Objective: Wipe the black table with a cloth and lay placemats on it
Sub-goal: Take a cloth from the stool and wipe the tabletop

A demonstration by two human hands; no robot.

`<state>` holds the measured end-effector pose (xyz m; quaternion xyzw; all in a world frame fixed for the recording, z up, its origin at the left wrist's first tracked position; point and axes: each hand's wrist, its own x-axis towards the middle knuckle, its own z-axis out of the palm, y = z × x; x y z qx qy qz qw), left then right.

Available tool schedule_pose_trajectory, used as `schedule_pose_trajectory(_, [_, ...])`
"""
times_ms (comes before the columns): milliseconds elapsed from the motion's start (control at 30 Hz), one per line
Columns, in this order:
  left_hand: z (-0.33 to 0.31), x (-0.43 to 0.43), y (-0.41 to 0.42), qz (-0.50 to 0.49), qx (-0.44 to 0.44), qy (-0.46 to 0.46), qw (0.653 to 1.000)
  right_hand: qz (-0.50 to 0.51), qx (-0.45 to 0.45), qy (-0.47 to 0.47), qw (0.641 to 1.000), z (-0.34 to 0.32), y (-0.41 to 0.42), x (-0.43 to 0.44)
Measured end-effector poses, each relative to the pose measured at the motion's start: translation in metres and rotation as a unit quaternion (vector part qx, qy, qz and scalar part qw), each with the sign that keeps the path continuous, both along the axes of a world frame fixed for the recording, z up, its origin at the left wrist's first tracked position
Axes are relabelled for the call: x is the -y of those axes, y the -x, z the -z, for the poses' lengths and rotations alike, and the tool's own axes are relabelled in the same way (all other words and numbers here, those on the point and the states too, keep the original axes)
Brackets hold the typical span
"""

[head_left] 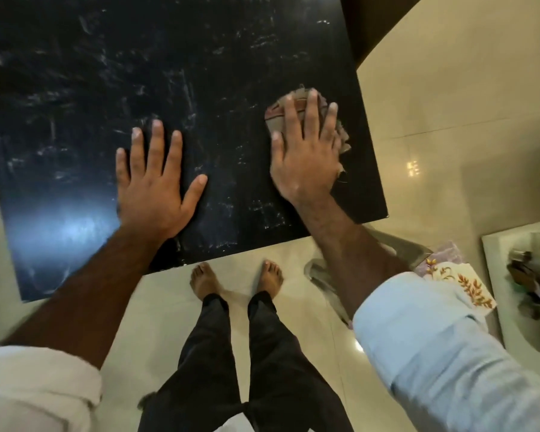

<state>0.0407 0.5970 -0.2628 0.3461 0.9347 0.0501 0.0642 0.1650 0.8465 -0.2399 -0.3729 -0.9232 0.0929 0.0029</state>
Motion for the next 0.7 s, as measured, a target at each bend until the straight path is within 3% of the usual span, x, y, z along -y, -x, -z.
schedule_pose_trajectory(167, [-0.006, 0.001, 0.003, 0.015, 0.025, -0.001, 1.000, -0.102, -0.014, 0.033, 0.994, 0.003, -0.048, 0.090])
schedule_pose_trajectory(333, [-0.013, 0.040, 0.018, -0.008, 0.013, 0.006, 1.000, -0.046, 0.057, 0.052, 0.996, -0.008, -0.115, 0.082])
schedule_pose_trajectory(533, [-0.014, 0.062, 0.026, -0.006, 0.017, 0.023, 1.000, 0.063, 0.046, 0.041, 0.996, -0.015, -0.035, 0.016])
schedule_pose_trajectory(700, [-0.013, 0.063, 0.027, -0.006, 0.014, 0.016, 1.000, 0.001, 0.026, 0.010, 1.000, -0.010, 0.031, 0.061])
